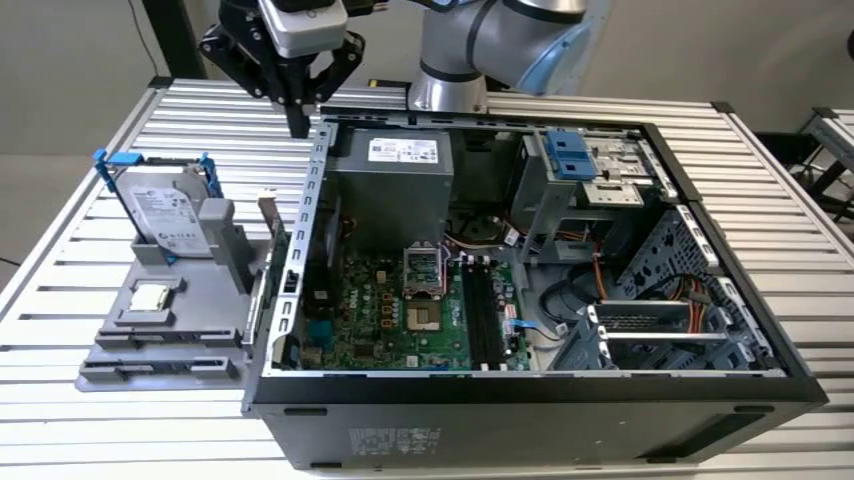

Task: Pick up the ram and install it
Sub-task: 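Reach for the ram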

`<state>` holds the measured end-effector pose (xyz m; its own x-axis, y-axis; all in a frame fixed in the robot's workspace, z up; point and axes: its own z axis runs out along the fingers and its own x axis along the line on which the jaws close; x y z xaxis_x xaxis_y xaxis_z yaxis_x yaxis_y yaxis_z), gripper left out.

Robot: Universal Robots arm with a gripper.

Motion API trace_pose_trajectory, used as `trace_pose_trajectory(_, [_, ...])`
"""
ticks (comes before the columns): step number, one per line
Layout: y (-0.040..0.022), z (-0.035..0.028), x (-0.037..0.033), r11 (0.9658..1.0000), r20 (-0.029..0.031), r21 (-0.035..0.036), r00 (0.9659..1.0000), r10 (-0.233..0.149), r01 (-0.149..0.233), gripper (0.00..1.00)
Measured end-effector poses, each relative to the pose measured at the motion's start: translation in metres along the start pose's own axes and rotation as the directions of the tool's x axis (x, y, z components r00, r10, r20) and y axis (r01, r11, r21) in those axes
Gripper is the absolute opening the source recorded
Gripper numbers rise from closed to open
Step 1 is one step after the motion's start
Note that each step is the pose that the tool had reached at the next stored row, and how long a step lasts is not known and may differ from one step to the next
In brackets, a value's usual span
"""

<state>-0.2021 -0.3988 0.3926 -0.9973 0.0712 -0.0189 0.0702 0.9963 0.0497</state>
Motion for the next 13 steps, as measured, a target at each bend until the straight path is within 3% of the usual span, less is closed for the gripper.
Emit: trace_pose_trajectory(13, [-0.0029,-0.0010,0.0413,1.0000,0.0000,0.0000,1.0000,0.000,0.000,0.00])
